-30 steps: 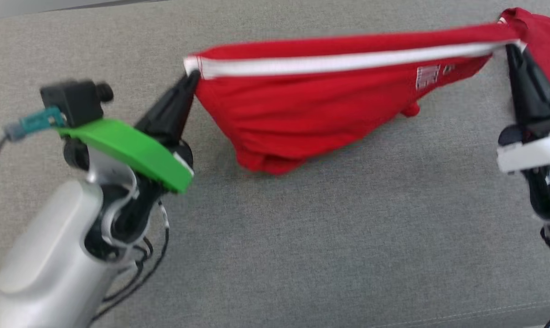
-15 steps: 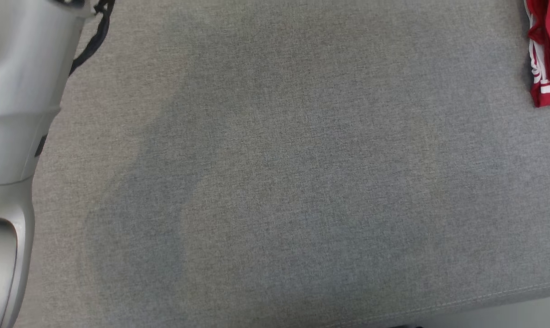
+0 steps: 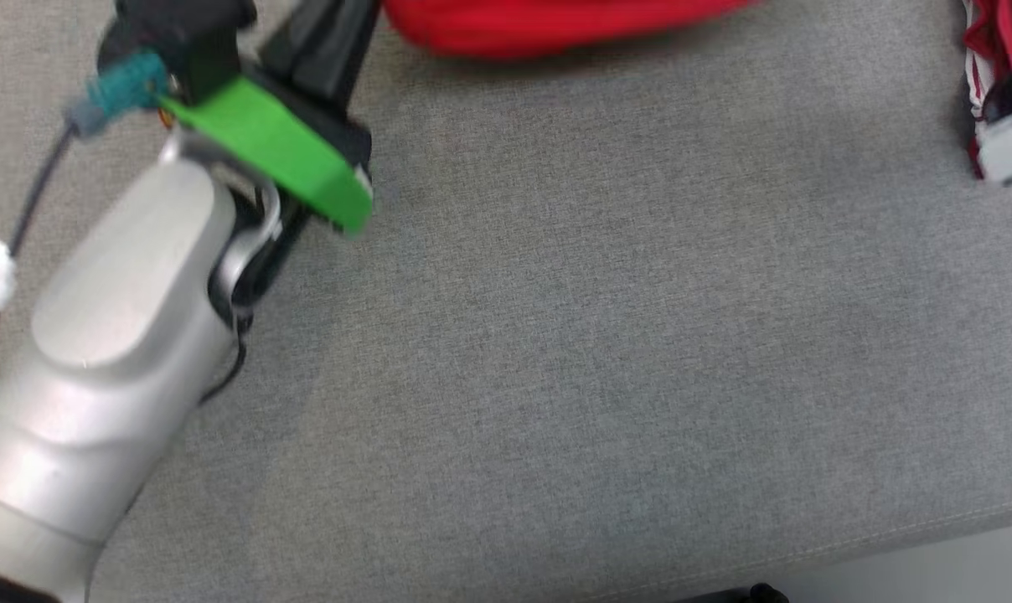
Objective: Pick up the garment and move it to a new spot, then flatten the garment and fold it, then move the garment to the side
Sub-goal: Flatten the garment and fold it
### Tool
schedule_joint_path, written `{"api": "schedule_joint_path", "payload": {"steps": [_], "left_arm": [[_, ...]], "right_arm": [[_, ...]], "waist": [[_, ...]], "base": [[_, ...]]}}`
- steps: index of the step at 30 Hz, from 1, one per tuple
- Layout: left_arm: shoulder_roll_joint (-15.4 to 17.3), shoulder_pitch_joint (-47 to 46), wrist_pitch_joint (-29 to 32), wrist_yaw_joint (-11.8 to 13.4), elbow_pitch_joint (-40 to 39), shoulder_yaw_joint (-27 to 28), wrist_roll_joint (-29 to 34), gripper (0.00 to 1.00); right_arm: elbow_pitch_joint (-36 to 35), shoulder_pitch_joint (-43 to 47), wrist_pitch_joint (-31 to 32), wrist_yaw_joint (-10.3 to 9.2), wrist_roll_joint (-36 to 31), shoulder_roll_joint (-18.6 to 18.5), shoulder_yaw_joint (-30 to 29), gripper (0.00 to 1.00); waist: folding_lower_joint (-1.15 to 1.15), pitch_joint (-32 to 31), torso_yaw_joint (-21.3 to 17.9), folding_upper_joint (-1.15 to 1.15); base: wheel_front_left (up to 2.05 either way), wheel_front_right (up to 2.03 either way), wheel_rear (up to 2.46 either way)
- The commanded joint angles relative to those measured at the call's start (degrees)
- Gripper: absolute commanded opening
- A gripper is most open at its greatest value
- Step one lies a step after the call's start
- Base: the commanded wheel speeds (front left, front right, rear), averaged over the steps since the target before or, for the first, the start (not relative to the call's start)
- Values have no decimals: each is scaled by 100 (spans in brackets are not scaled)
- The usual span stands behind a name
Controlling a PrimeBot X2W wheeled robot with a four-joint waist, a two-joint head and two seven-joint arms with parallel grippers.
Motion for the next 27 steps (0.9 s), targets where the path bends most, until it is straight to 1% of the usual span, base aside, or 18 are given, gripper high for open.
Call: {"api": "schedule_joint_path", "payload": {"steps": [1,4,7,10,13,16,18,21,24,25,26,27], "left_arm": [[170,382,-69,-26,-130,-68,-41,0],[418,1209,-134,-21,-538,-189,-37,0],[565,1935,-165,-21,-917,-243,-12,0],[680,2590,-169,61,-1224,-297,140,0],[764,3161,-168,164,-1503,-364,295,0],[921,3707,-169,291,-1785,-465,359,0],[1016,4036,-170,376,-2032,-518,323,0],[1246,4419,-109,473,-2403,-574,233,0],[1472,4709,99,465,-2915,-671,78,0],[1535,4779,157,431,-3088,-673,-40,0],[1612,4854,260,446,-3269,-653,-210,0],[1690,4862,339,463,-3413,-633,-253,0]], "right_arm": [[-117,344,58,-11,184,-75,87,0],[-365,1096,169,-12,636,-285,228,0],[-598,1762,246,-12,1170,-453,248,0],[-861,2404,313,-12,1664,-668,275,0],[-1141,2962,395,-11,2021,-877,337,0],[-1473,3561,480,-11,2362,-1106,375,0],[-1693,3949,523,-11,2567,-1271,363,0],[-2070,4452,594,-11,2847,-1547,302,0],[-2495,4917,574,-10,3094,-1889,129,0],[-2601,5030,542,-10,3129,-2007,50,0],[-2665,5152,490,-10,3115,-2182,-75,0],[-2693,5223,479,-11,3072,-2306,-163,0]], "waist": [[0,10,24,0],[0,1,95,0],[0,-65,185,0],[0,-228,270,0],[0,-455,328,0],[0,-754,395,0],[0,-934,443,0],[0,-1133,507,0],[0,-1312,581,0],[0,-1343,598,0],[0,-1373,624,0],[0,-1384,640,0]], "base": [[0,0,0],[0,0,0],[0,0,0],[0,0,0],[0,0,0],[0,0,0],[0,0,0],[0,0,0],[0,0,0],[0,0,0],[0,0,0],[0,0,0]]}}
